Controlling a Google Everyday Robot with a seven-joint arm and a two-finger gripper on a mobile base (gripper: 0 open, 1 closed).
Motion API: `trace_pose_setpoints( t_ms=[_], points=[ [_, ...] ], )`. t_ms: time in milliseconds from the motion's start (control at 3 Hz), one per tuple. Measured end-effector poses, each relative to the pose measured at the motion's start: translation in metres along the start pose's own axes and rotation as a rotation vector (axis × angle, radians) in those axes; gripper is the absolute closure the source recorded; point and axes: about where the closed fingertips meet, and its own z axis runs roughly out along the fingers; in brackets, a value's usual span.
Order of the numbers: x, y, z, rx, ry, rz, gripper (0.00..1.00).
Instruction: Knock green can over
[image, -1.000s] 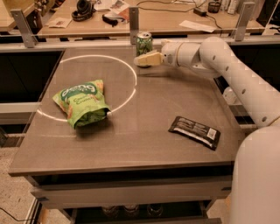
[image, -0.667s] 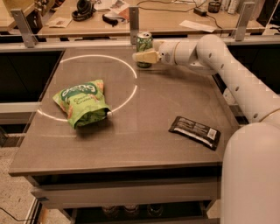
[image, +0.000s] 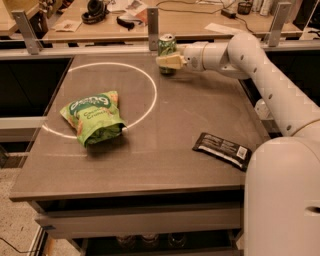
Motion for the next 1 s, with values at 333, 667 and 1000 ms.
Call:
trace_pose_setpoints(
  t_ms=[333,667,1000],
  points=[
    [-0.013,0.014,-0.023,-0.078,0.032,-0.079,0.95],
    [-0.031,0.045,-0.047,-0.205,0.054,-0.253,1.0],
    [-0.047,0.069,-0.065,-0.307,0.073,-0.455,1.0]
  ],
)
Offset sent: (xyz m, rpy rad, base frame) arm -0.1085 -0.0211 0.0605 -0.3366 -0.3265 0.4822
